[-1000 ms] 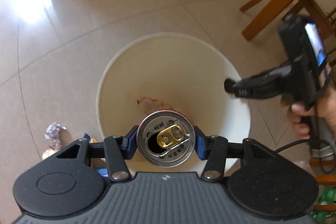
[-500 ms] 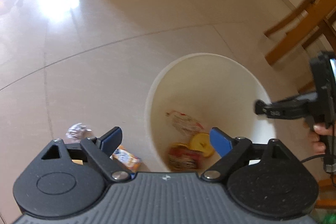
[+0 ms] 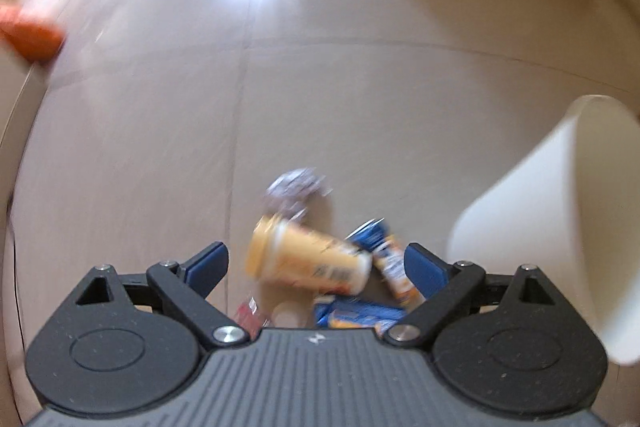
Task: Collect trash
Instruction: 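Return the left gripper to the pile and grasp the pink snack wrapper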
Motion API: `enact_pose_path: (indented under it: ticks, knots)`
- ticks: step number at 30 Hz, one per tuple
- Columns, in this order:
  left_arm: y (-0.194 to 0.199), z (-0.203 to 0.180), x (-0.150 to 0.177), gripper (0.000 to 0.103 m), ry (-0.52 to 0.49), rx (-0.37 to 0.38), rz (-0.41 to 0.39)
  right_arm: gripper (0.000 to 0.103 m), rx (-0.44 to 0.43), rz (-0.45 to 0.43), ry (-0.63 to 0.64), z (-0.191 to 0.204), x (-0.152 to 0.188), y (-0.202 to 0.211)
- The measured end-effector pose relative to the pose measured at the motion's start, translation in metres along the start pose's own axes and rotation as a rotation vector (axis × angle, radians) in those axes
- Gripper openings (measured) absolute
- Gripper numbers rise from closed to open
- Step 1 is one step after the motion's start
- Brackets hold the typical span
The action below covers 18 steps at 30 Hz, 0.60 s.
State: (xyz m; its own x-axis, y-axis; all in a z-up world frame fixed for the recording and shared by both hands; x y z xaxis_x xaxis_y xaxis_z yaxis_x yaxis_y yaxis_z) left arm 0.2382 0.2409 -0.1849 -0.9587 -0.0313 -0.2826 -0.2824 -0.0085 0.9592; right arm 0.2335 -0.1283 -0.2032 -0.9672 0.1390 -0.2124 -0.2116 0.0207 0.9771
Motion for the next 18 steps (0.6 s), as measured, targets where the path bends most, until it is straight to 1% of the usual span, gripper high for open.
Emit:
enact_pose_path:
  ticks: [2,5,7,9,11,13,14,16,18]
  knots:
    - [-0.017,0.018,0.012,0.094,0.098,-0.003,0.037,0.011,0.000,-0.001,0.001,0.000,0.000,0.000]
    - [-0.041,0.040,0.033,0.094,0.238,-0.030,0.053,0.011,0.001,-0.001,0.000,0.000,0.000,0.000]
    - [-0.057,0.054,0.051,0.094,0.332,-0.027,0.061,0.011,0.002,0.001,-0.002,0.000,0.000,-0.001]
    - [-0.069,0.063,0.069,0.094,0.389,-0.039,0.050,0.011,0.003,0.002,-0.001,0.000,0.000,-0.001]
    - [-0.078,0.069,0.088,0.091,0.409,-0.067,0.039,0.011,0.005,0.001,0.002,0.000,0.000,-0.001]
    - [-0.083,0.072,0.099,0.091,0.384,-0.022,0.044,0.011,0.006,-0.001,0.005,0.001,0.000,-0.001]
    - [-0.086,0.069,0.101,0.091,0.338,-0.011,0.042,0.011,0.006,-0.002,0.006,0.001,0.000,-0.001]
    - [-0.088,0.062,0.100,0.091,0.216,-0.035,0.042,0.011,0.006,-0.006,0.009,0.001,0.001,-0.001]
    - [-0.092,0.055,0.098,0.091,0.126,-0.028,0.059,0.011,0.007,-0.010,0.009,0.001,0.002,-0.001]
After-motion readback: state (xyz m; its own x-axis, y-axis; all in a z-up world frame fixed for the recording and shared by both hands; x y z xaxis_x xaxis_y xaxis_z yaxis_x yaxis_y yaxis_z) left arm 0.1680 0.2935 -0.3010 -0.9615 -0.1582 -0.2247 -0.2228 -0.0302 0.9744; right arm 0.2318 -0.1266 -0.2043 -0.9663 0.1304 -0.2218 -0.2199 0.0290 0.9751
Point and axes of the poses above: each gripper's, at about its wrist camera, not at the fingertips, and y roughly against the way its jaws point, z to its left, x to its underside, the point moved 5 cm from there along -y, roughly the way its jaws point, and after that the axes turned 1 degree about -y, right-handed, at the moved point
